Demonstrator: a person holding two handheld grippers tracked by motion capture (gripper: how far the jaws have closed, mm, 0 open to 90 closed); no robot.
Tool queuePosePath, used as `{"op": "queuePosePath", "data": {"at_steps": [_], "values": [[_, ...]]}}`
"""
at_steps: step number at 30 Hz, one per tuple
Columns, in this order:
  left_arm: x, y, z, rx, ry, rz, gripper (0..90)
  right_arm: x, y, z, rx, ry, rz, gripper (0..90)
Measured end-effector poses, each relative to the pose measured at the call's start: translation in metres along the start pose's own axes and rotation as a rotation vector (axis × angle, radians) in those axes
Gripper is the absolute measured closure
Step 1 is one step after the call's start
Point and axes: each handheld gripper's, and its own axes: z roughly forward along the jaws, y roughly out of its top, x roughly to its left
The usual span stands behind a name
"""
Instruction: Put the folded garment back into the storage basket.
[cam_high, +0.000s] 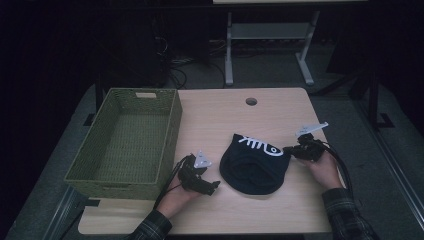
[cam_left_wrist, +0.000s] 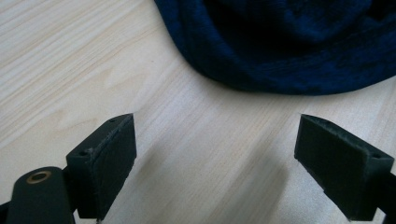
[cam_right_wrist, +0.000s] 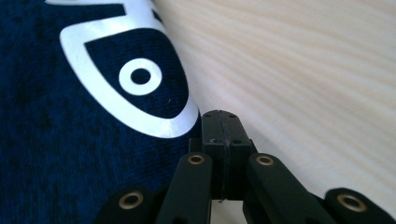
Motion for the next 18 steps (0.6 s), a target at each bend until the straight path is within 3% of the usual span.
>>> {"op": "queuePosePath", "data": {"at_steps": [18], "values": [[0.001,0.000,-0.002,0.004,-0.003,0.000,12.0,0.030,-0.023,-0.010,0.034,0.047,-0.053,90.0]]}}
